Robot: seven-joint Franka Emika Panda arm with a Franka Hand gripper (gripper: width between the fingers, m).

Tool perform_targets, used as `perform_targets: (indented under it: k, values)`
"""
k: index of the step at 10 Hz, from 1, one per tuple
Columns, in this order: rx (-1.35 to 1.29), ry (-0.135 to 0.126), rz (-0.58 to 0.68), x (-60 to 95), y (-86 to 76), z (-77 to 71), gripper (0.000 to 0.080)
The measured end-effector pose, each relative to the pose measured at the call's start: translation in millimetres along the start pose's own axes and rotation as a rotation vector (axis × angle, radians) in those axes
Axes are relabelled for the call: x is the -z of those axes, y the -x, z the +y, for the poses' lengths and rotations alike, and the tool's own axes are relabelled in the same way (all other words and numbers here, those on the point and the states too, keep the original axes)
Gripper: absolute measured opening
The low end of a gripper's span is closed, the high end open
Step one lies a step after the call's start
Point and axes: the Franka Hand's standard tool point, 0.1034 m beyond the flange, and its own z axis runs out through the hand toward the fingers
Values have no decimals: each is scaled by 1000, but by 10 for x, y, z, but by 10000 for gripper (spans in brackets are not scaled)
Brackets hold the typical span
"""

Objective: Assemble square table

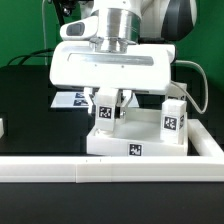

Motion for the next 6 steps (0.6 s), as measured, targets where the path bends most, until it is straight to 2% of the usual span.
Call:
perform_targets:
  k: [3,6]
  values:
    - [-1,6,32,-5,-23,2,290]
    - [-7,-1,7,-14,-36,-11,290]
